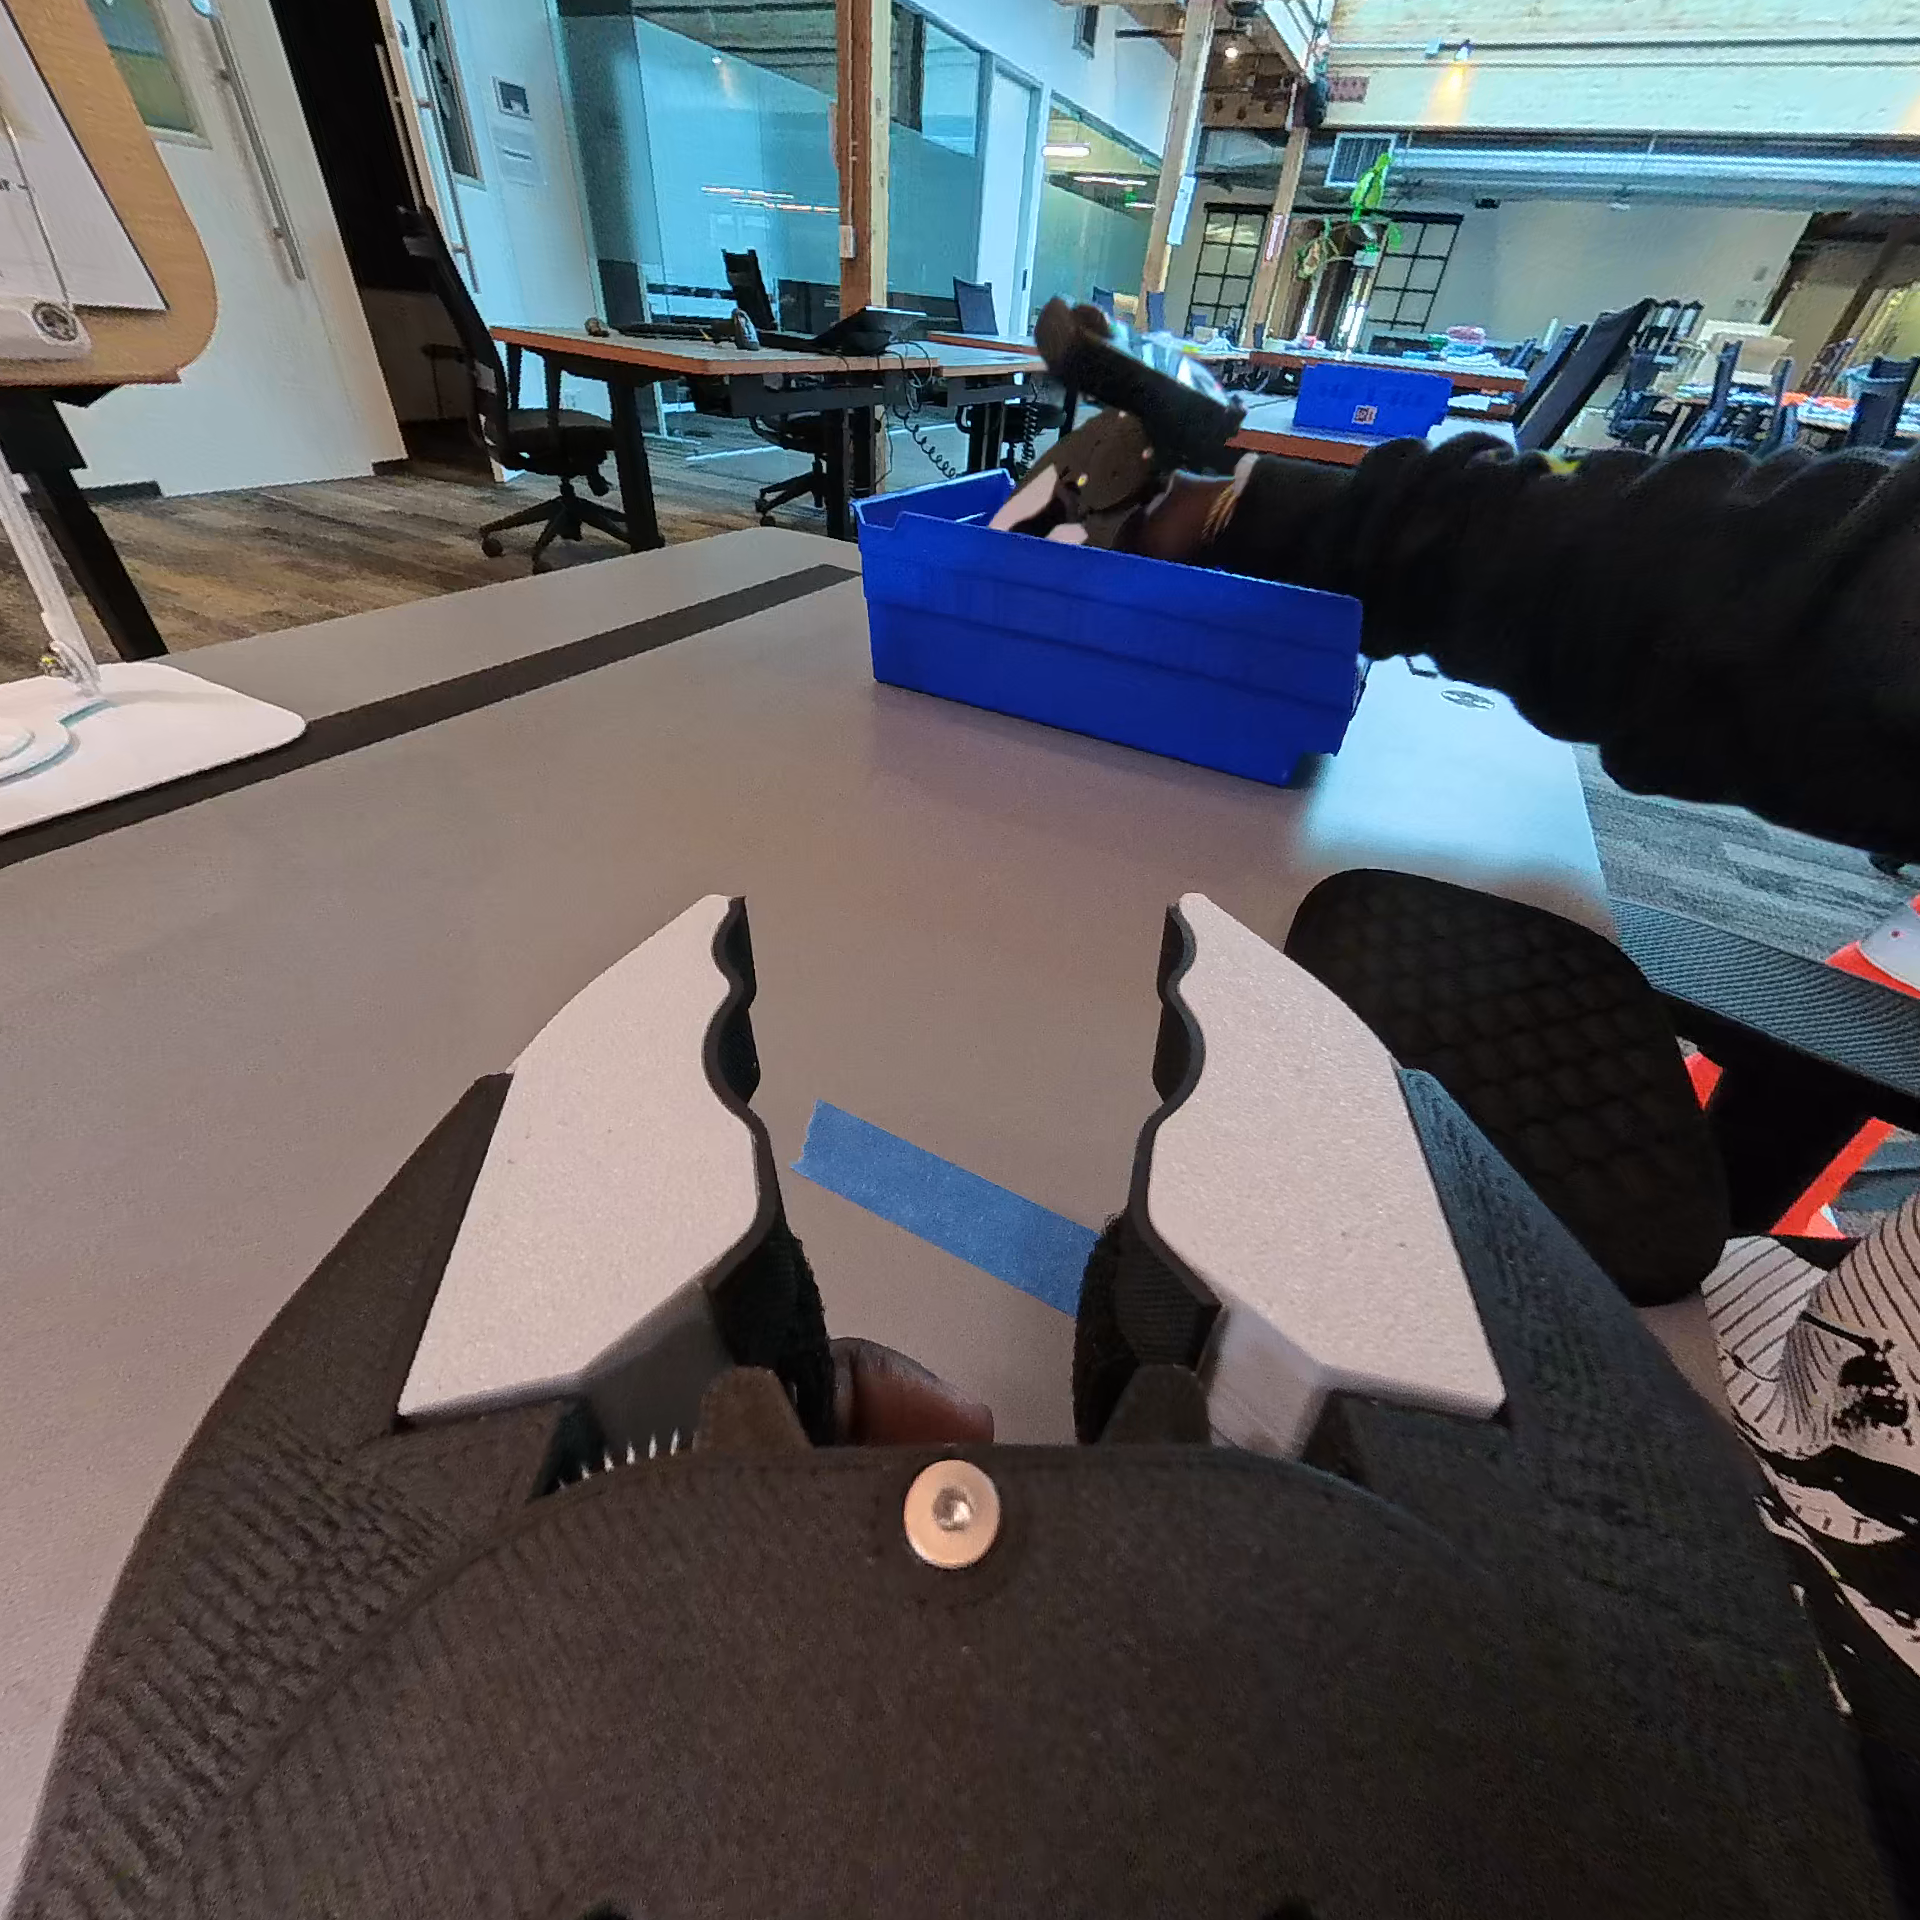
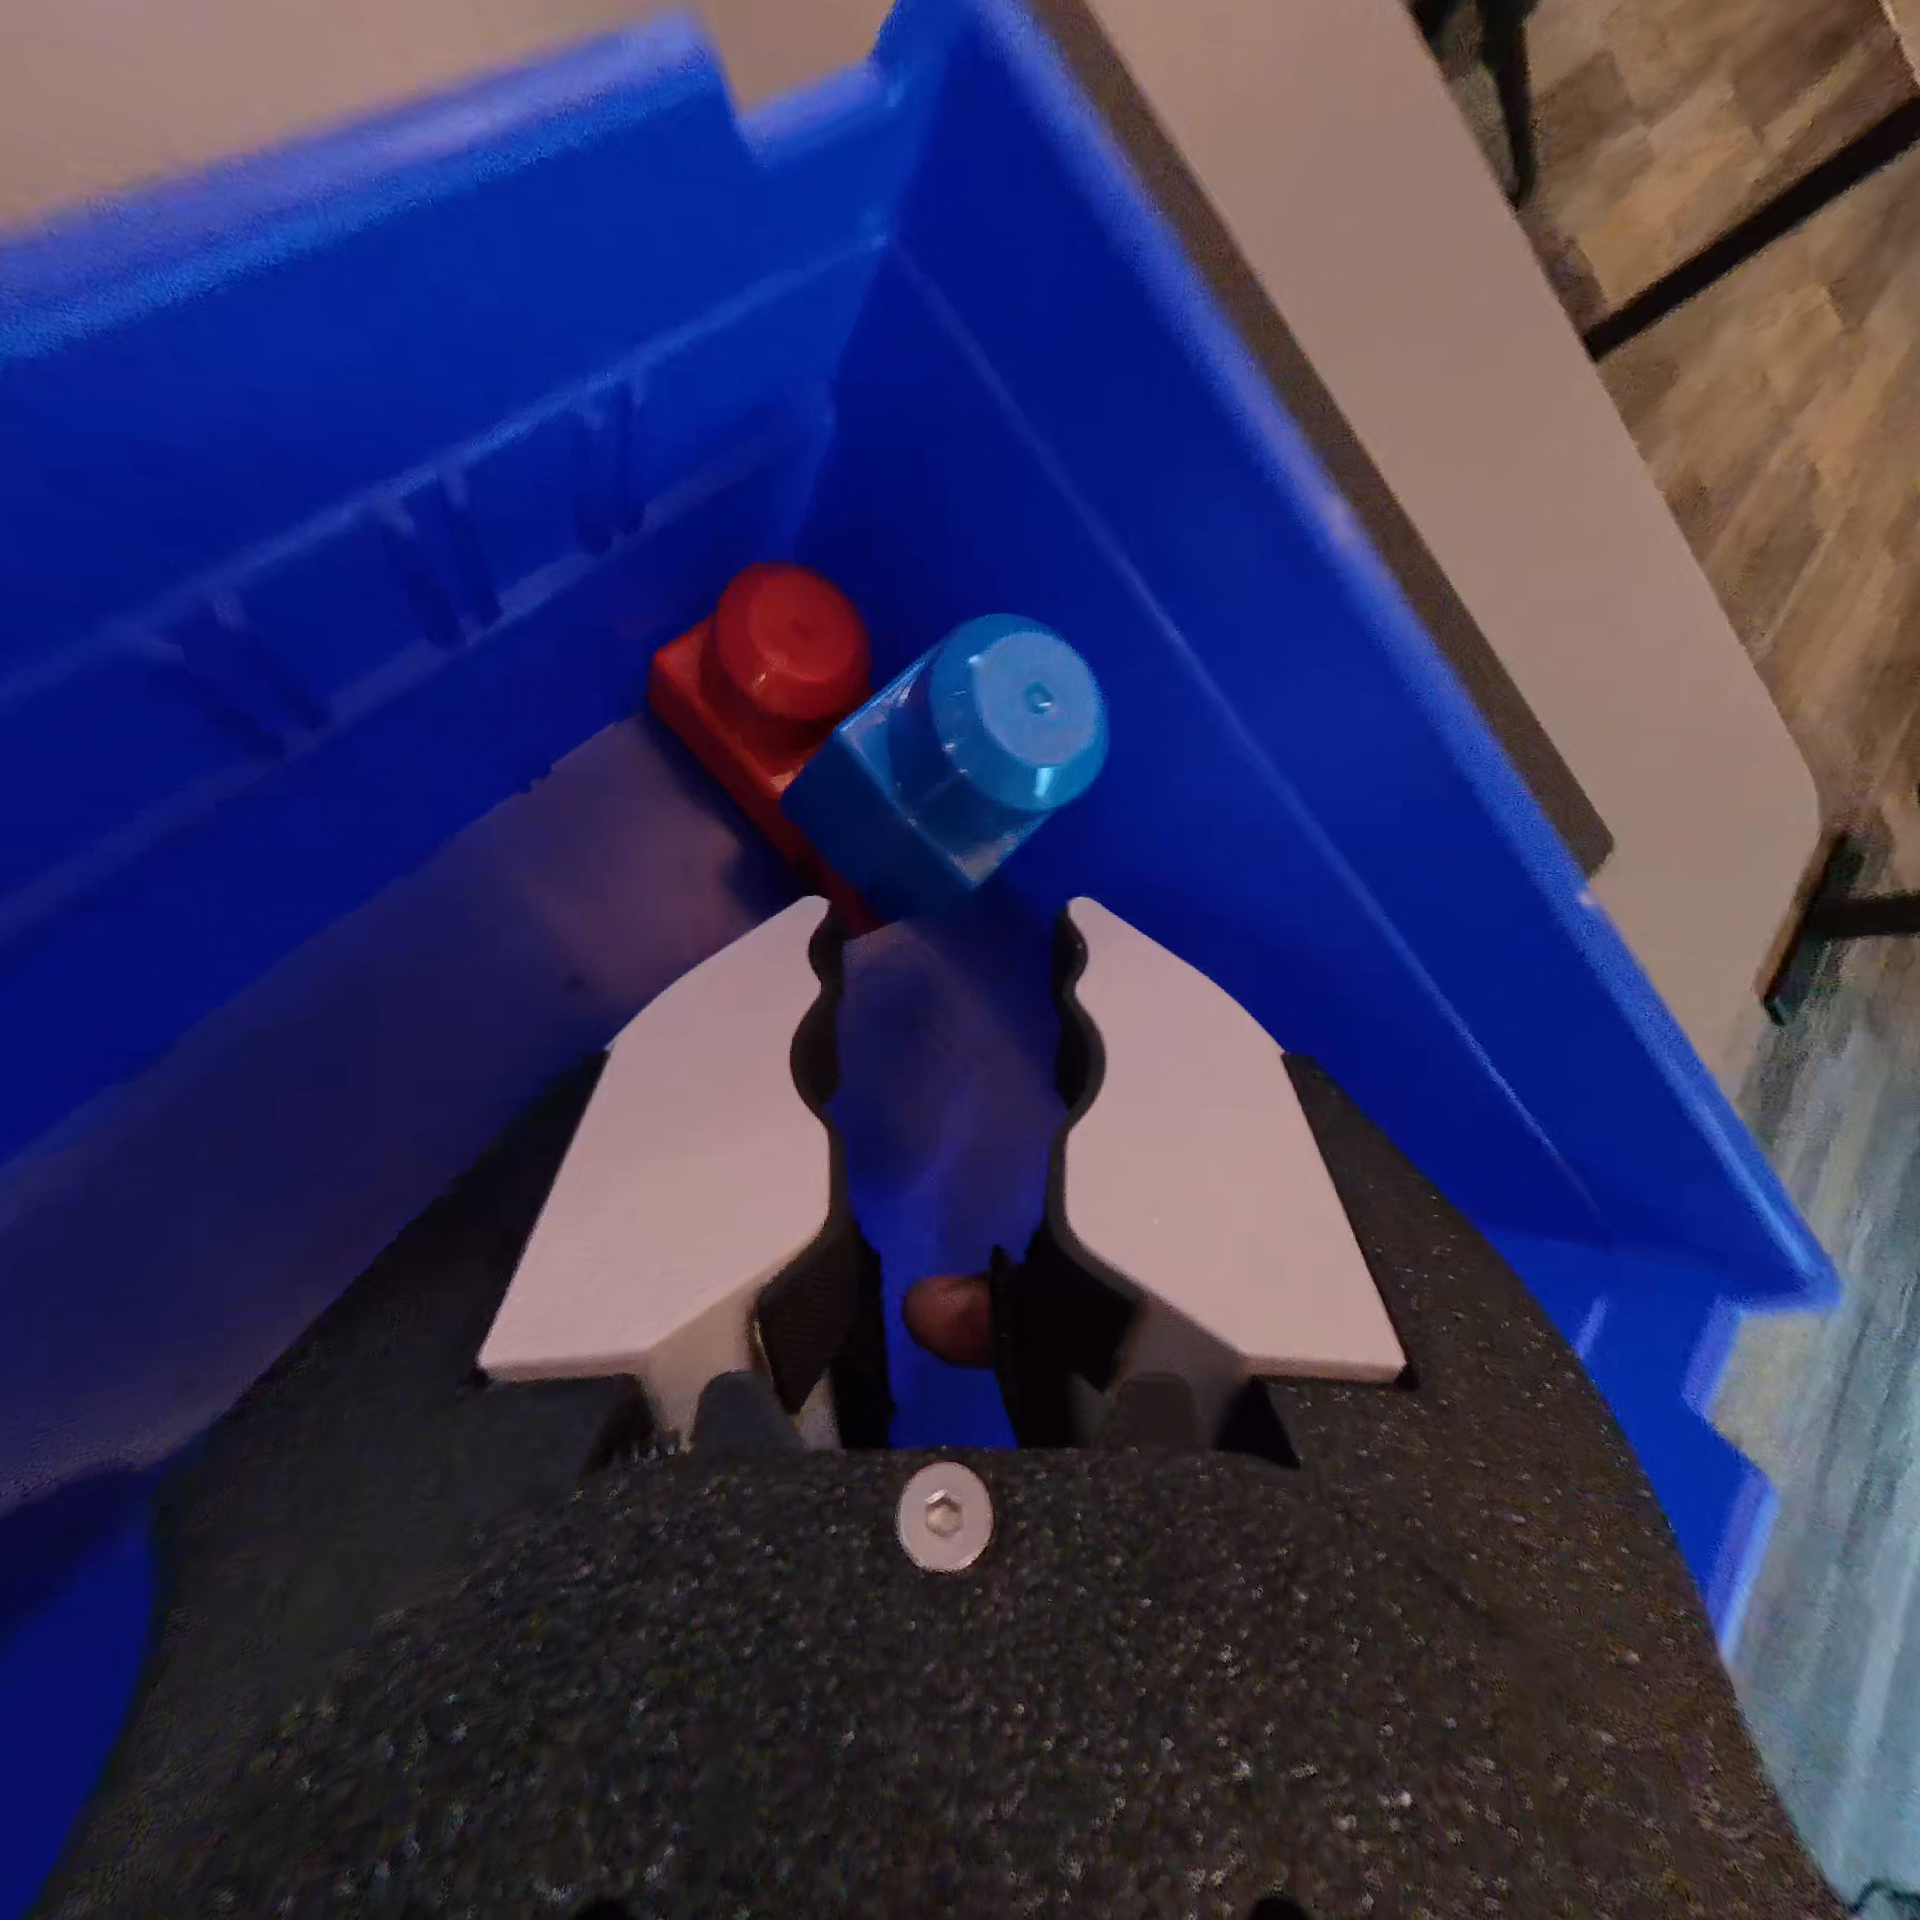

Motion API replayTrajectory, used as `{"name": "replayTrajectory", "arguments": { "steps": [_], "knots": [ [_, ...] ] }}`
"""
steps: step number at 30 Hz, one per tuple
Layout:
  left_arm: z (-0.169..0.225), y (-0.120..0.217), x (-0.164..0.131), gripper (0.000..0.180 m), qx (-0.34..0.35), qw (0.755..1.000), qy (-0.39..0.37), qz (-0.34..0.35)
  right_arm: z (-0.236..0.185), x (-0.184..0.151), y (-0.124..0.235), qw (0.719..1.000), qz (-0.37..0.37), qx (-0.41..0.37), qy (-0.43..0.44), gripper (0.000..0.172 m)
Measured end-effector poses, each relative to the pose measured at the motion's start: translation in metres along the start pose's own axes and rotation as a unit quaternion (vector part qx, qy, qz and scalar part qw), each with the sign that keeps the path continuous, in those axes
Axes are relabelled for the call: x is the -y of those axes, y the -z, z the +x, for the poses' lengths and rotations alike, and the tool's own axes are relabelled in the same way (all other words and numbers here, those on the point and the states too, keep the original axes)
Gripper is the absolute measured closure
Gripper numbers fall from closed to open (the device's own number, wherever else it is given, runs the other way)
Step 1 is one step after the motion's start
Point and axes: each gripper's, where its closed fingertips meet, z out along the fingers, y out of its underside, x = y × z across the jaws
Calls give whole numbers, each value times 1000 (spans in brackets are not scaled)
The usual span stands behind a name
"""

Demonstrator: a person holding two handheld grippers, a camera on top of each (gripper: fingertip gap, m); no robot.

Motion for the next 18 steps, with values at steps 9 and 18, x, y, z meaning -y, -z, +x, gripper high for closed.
{"name": "replayTrajectory", "arguments": {
  "steps": [9, 18],
  "knots": [
    [1, 2, 4, 106, 2, 1000, -5, 8, -4, 101, 156, 943, 233, -138, -193, 106],
    [-1, 5, 6, 106, 10, 1000, -4, 11, -176, 198, 227, 903, 390, 30, -181, 95]
  ]
}}
